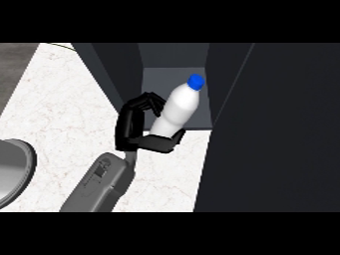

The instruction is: Pick up the bottled water, place it into the cabinet and close the cabinet

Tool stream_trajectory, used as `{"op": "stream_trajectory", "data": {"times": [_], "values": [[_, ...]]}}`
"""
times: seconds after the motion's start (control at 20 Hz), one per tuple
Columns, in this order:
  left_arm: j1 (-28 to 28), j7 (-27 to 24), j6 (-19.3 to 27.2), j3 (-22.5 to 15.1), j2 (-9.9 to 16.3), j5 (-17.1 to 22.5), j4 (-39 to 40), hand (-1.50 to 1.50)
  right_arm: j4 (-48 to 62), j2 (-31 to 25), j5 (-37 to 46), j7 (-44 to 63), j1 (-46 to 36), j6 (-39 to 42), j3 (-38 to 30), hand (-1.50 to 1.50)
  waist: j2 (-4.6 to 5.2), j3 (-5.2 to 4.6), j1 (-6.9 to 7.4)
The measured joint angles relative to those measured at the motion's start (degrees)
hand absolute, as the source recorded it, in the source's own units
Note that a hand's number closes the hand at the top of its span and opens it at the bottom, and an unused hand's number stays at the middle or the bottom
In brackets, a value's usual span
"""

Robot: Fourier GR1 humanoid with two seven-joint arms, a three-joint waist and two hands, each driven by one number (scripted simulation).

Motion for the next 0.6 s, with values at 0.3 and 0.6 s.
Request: {"op": "stream_trajectory", "data": {"times": [0.3, 0.6], "values": [[-6.54, 2.2, 5.52, -2.44, -0.01, 1.45, 4.53, 1.5, -0.38, -0.57, -0.13, -0.21, 0.52, -0.36, 0.03, -1.5, 0.1, -0.02, -0.2], [-13.2, 4.15, 8.8, -2.7, -0.01, 4.81, 10.76, 1.5, -0.79, -1.99, -0.76, -0.98, 1.9, -0.05, -1.15, -1.5, 0.17, -0.01, -0.44]]}}
